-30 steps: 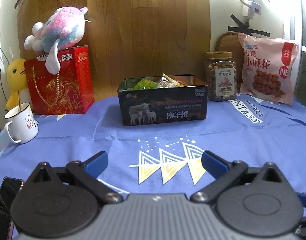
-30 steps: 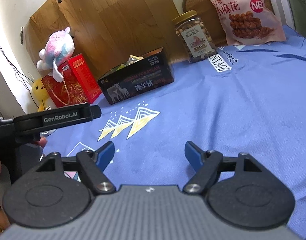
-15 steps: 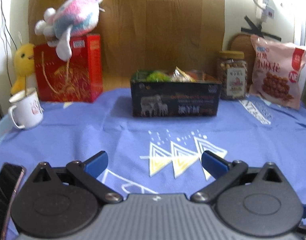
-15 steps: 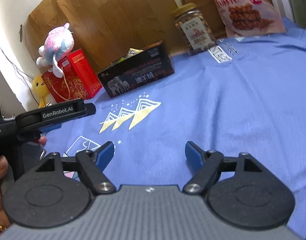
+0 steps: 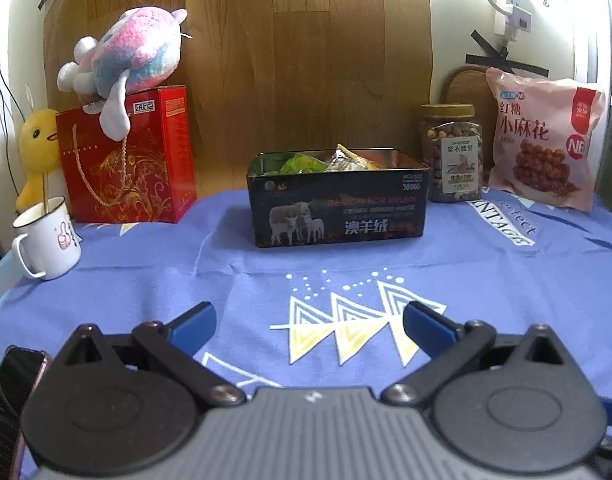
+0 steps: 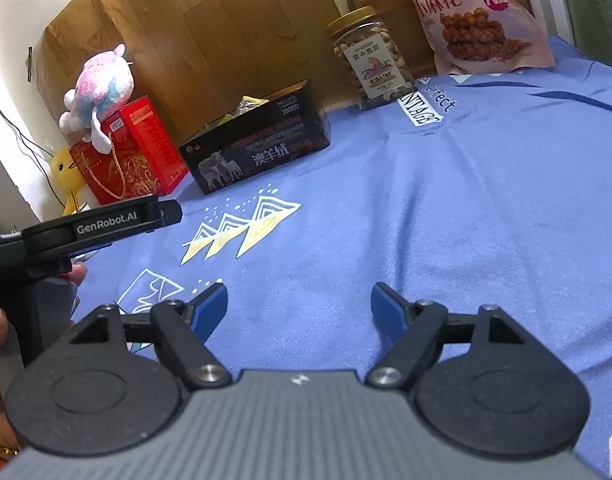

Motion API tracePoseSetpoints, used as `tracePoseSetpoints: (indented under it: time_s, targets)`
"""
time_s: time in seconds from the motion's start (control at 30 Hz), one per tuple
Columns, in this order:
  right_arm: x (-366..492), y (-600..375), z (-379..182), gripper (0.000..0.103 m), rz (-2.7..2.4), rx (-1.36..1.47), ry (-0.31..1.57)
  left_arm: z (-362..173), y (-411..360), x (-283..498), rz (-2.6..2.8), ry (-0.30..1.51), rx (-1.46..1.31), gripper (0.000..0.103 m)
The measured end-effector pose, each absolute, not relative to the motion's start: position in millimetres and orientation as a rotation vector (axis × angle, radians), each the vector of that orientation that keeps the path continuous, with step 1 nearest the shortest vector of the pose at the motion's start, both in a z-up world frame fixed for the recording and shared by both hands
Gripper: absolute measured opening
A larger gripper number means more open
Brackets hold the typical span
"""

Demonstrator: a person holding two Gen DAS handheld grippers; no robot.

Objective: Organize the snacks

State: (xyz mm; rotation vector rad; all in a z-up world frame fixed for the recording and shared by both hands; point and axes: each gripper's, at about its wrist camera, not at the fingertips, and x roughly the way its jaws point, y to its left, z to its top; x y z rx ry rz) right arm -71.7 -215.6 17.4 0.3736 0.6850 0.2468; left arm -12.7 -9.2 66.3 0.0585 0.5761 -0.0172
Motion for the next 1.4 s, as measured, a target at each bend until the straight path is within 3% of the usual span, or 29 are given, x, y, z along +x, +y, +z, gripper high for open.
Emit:
tracePoseSetpoints:
  time_s: [1.4]
  targets:
    - [-86.7, -231.8, 20.4, 0.081, 0.196, 0.403, 0.660, 72.8, -42.5, -16.3, -0.058, 0.570, 0.123, 0.103]
